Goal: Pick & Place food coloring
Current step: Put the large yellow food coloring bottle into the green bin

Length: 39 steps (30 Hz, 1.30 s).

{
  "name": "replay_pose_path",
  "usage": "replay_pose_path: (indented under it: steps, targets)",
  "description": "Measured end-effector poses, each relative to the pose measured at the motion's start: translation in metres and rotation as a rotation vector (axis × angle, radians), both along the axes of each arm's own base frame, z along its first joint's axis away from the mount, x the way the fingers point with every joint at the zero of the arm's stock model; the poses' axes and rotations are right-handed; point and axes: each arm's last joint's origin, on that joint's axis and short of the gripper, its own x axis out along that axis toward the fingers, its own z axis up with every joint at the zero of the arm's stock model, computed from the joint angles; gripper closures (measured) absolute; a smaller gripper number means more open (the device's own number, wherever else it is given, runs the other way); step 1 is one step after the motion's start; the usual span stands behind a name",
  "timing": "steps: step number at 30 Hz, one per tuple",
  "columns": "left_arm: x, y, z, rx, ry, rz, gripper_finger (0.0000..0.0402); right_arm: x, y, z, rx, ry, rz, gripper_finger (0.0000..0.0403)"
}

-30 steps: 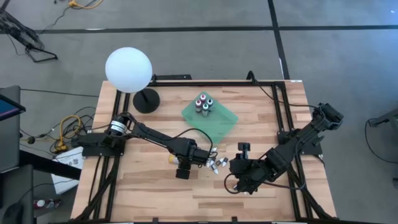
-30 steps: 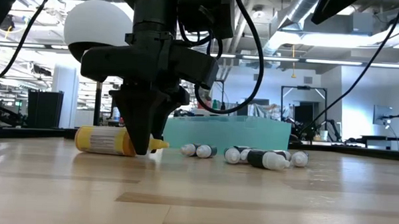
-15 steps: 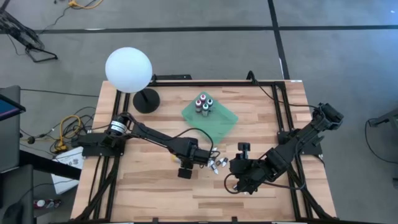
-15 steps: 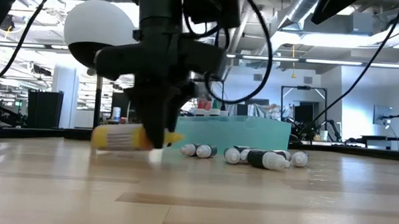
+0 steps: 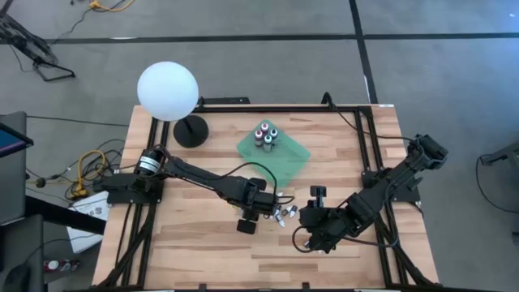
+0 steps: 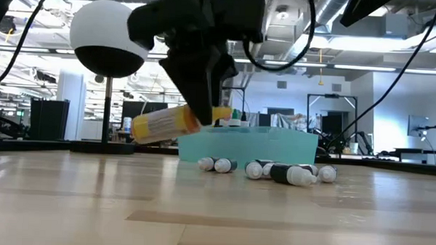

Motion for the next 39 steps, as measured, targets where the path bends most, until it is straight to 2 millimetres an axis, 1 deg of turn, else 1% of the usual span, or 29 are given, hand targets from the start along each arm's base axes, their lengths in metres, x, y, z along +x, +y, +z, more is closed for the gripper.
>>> replay_pose_path:
  steps: [4, 9, 14, 19, 23, 25, 28, 32, 35, 37, 39]
  targets:
    - [-0.001, 0.0, 0.012, 0.003, -0.051, -0.007, 0.0281, 0.0, 0.0, 0.0, 0.0, 0.001, 0.001, 0.0284]
    - [-0.003, 0.003, 0.034, 0.046, -0.154, -0.01, 0.0281, 0.0, 0.0, 0.0, -0.001, 0.002, 0.001, 0.0284]
    - [-0.01, 0.006, 0.062, 0.089, -0.26, -0.009, 0.0281, -0.001, 0.002, 0.0, -0.001, 0.003, 0.007, 0.0284]
    - [-0.022, 0.013, 0.095, 0.131, -0.373, 0.01, 0.0281, -0.005, 0.006, 0.0, -0.002, 0.003, 0.025, 0.0284]
    - [-0.03, 0.019, 0.119, 0.12, -0.464, 0.017, 0.0281, -0.008, 0.01, 0.0, -0.002, 0.003, 0.04, 0.0284]
    - [-0.033, 0.022, 0.126, 0.121, -0.493, 0.016, 0.0281, -0.009, 0.012, 0.0, -0.002, 0.003, 0.048, 0.0284]
    - [-0.035, 0.026, 0.132, 0.127, -0.511, 0.019, 0.0281, -0.012, 0.015, 0.0, -0.002, 0.002, 0.061, 0.0284]
    - [-0.034, 0.032, 0.131, 0.133, -0.512, 0.03, 0.0281, -0.014, 0.018, 0.0, -0.005, 0.004, 0.075, 0.0284]
    - [-0.032, 0.037, 0.122, 0.133, -0.533, 0.04, 0.0281, -0.017, 0.019, 0.0, -0.016, 0.009, 0.081, 0.0284]
    - [-0.037, 0.039, 0.115, 0.137, -0.515, 0.043, 0.0281, -0.018, 0.02, -0.001, -0.02, 0.014, 0.084, 0.0284]
    - [-0.042, 0.042, 0.112, 0.131, -0.546, 0.051, 0.0281, -0.018, 0.019, -0.001, -0.024, 0.019, 0.084, 0.0284]
